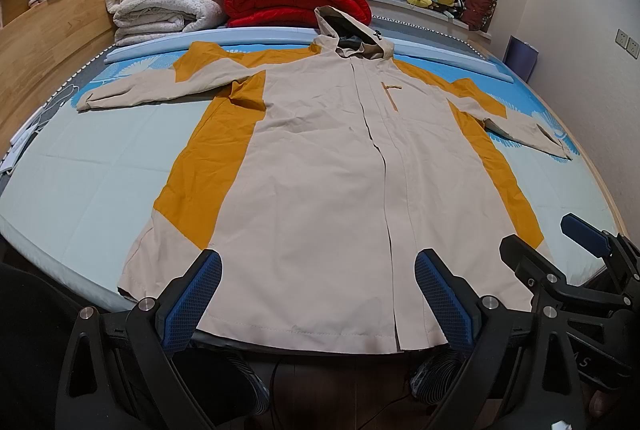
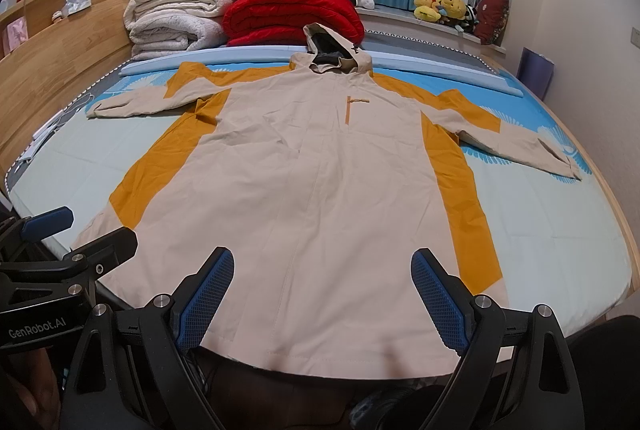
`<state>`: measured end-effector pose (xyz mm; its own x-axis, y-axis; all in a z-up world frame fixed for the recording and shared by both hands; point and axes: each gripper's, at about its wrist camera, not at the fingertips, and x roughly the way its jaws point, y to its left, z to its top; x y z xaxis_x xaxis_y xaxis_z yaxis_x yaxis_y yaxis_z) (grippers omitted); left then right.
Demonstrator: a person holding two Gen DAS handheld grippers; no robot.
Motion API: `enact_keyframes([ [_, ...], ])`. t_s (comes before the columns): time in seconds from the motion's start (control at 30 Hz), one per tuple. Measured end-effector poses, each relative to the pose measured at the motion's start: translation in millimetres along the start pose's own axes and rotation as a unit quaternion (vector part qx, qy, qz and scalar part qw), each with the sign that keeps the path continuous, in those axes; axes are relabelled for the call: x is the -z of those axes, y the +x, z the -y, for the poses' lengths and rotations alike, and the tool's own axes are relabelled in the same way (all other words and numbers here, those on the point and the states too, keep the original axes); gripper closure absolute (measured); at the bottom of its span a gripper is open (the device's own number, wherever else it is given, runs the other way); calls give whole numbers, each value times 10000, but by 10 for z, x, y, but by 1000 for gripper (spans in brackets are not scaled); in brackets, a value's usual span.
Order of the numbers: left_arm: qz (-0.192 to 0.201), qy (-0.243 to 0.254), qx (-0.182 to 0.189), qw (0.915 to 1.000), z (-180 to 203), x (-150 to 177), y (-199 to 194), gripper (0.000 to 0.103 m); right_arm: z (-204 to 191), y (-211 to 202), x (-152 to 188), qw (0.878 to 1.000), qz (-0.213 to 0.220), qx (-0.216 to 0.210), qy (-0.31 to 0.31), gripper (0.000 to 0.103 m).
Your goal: Fold large clothes
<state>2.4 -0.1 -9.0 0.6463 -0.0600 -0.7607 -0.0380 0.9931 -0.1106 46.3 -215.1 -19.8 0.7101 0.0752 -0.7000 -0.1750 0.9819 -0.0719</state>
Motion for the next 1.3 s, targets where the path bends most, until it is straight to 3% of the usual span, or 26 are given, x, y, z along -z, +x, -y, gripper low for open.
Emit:
enact_keyframes([
  [0.5, 145, 23, 19, 9999, -3, -36, -65, 10, -14, -28, -10, 10000, 73, 37, 53, 13],
  [0.7, 492, 16, -102, 9987, -44, -159, -157, 40, 80, -115, -111, 9994, 262, 125, 187, 15],
  [0.83, 592, -37, -282, 9978, -132, -324, -175, 60, 193, -149, -232, 9988, 382, 119, 267, 24],
  [1.03, 598, -258, -217, 9976, -313, -706, -194, 64, 343, -148, -689, 9972, 687, 60, 296, 29],
  [1.2, 1169, -82, -305, 9926, -355, -1173, -282, 64, 412, -39, -1257, 9946, 975, -150, 332, 42],
  [1.3, 1318, -98, -354, 9906, -411, -1428, -249, 64, 406, 66, -1621, 9924, 1174, -207, 302, 48],
])
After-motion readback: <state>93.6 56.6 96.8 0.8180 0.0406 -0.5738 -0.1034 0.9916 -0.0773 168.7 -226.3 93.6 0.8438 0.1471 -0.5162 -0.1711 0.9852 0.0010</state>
